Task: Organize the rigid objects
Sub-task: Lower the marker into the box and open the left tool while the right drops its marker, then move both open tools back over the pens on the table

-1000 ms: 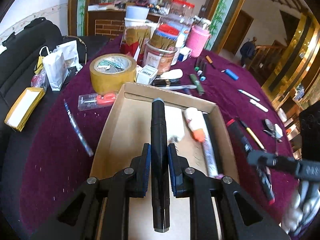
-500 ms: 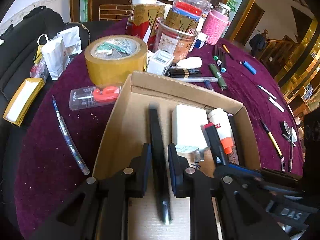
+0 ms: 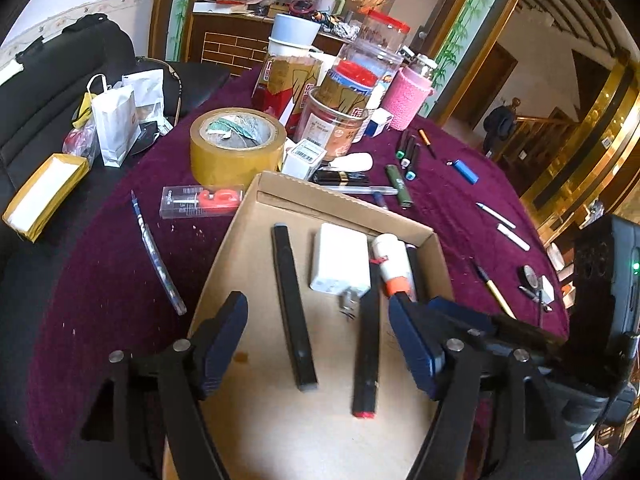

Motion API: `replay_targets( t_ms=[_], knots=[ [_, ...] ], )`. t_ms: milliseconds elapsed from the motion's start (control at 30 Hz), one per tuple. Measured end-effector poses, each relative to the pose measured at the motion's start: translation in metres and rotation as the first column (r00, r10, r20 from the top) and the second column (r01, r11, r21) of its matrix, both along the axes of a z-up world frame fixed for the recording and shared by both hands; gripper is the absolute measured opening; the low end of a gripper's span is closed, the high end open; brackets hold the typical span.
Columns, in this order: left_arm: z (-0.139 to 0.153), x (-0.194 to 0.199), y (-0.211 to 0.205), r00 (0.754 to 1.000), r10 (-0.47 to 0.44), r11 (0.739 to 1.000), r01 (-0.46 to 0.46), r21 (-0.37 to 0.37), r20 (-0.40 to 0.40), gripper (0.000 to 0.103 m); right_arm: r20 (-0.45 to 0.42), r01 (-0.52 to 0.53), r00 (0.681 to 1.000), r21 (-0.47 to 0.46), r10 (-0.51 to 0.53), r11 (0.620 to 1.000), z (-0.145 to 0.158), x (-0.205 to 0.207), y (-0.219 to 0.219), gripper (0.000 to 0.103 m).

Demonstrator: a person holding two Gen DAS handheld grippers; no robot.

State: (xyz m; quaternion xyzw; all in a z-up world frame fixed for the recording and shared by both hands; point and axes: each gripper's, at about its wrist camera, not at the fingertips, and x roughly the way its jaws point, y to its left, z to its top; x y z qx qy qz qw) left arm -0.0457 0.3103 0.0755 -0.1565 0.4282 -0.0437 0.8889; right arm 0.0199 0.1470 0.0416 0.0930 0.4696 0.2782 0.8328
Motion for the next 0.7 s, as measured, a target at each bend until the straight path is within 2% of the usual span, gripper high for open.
replay_targets(
  t_ms=[67, 233, 333, 467, 533, 600, 633, 667, 700],
  knots=[
    [0.005, -0.008, -0.004, 1.0, -0.002, 1.0, 0.002, -0.008, 0.017, 0.072, 0.034, 0.008, 0.999, 0.003, -0.008, 1.0, 0.009, -0.007, -0.01, 0.058],
    [0.029, -0.036, -0.02, 0.993, 0.004, 1.0, -0.004, -0.003, 0.118, 0.072, 0.128, 0.05, 0.991, -0.014, -0.047, 0.999, 0.027, -0.026, -0.043, 0.063],
    [0.047, -0.054, -0.036, 0.979, 0.002, 0.999, -0.01, 0.039, 0.203, 0.073, 0.217, 0.106, 0.972, -0.051, -0.092, 0.993, 0.037, -0.041, -0.067, 0.065],
    [0.072, -0.076, -0.065, 0.948, -0.014, 0.993, -0.025, 0.116, 0.318, 0.078, 0.34, 0.16, 0.933, -0.095, -0.119, 0.983, 0.049, -0.063, -0.09, 0.077],
    [0.086, -0.091, -0.079, 0.917, -0.012, 0.986, -0.055, 0.158, 0.398, 0.082, 0.402, 0.188, 0.906, -0.109, -0.13, 0.976, 0.055, -0.076, -0.101, 0.079],
    [0.102, -0.113, -0.094, 0.858, 0.002, 0.973, -0.12, 0.197, 0.514, 0.091, 0.461, 0.22, 0.876, -0.116, -0.143, 0.969, 0.062, -0.089, -0.112, 0.083],
    [0.106, -0.121, -0.1, 0.83, 0.01, 0.968, -0.148, 0.203, 0.558, 0.099, 0.49, 0.236, 0.859, -0.118, -0.15, 0.964, 0.064, -0.095, -0.117, 0.084],
    [0.111, -0.133, -0.107, 0.786, 0.016, 0.964, -0.177, 0.2, 0.618, 0.103, 0.533, 0.269, 0.83, -0.122, -0.165, 0.956, 0.067, -0.103, -0.124, 0.089],
    [0.113, -0.146, -0.114, 0.732, 0.011, 0.965, -0.185, 0.184, 0.681, 0.103, 0.562, 0.293, 0.808, -0.122, -0.178, 0.948, 0.069, -0.107, -0.128, 0.096]
  ],
)
